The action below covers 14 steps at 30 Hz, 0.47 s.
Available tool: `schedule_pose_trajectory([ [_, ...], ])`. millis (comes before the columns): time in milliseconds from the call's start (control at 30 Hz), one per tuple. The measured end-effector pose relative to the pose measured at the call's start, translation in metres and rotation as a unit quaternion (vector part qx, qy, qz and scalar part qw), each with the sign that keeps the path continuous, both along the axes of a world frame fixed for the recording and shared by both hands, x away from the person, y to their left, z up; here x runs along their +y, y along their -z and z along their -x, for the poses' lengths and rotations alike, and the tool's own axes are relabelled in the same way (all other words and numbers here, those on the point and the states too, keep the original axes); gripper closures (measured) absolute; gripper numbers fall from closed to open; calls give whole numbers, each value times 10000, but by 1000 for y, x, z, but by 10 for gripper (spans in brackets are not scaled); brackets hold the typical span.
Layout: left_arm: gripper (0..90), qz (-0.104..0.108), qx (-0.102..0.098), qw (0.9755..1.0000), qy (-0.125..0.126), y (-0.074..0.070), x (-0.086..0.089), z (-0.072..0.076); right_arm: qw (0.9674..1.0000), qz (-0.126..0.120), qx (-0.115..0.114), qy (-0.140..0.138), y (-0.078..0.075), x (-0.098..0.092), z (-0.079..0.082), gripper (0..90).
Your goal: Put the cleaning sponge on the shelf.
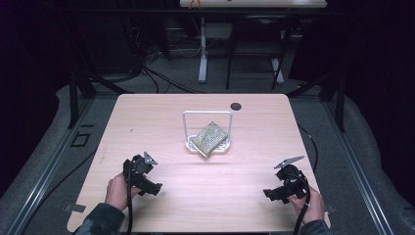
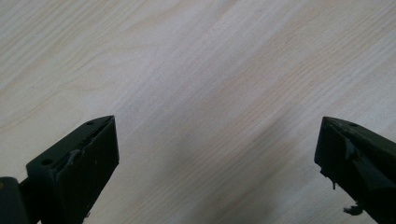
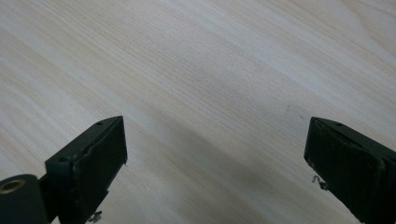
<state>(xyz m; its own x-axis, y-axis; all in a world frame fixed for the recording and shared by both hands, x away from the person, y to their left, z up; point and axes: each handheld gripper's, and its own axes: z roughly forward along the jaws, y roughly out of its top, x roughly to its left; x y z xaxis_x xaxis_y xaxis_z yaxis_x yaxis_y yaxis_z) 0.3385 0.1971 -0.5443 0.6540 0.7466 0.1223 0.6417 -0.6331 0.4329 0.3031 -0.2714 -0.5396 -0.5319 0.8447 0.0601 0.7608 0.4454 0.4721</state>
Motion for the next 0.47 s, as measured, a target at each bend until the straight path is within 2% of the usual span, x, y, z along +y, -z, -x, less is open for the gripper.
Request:
schedule_pose_trajectory([
  [267,0,-24,68,10000,-47,1,1,-3,10000,-16,28,29,-1,0,0,53],
  [467,0,-6,39,10000,-70,0,2,-3,10000,-28,5,18,0,0,0,53],
])
